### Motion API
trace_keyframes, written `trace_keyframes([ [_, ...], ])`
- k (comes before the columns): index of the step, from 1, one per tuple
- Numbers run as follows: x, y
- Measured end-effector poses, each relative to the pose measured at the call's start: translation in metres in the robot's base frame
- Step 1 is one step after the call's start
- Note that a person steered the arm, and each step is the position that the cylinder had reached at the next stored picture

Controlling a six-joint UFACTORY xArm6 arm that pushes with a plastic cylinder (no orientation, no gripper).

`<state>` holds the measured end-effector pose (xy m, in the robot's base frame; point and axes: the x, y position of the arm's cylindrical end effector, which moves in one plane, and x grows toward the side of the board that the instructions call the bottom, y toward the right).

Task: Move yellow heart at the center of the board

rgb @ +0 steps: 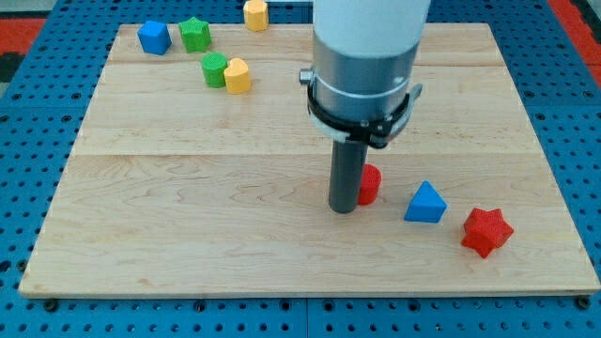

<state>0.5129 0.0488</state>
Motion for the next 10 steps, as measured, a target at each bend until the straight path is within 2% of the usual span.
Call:
trace_keyframes([
  [1, 0.001, 0.003],
  [2, -0.016, -0.112],
  [3, -0.076, -0.246],
  [4, -0.175, -0.316],
  [5, -0.202, -0.252],
  [6, -0.206, -0.142],
  [7, -0.206, -0.114],
  [8, -0.220, -0.134],
  [9, -0.241, -0.098],
  [10, -0.211, -0.050],
])
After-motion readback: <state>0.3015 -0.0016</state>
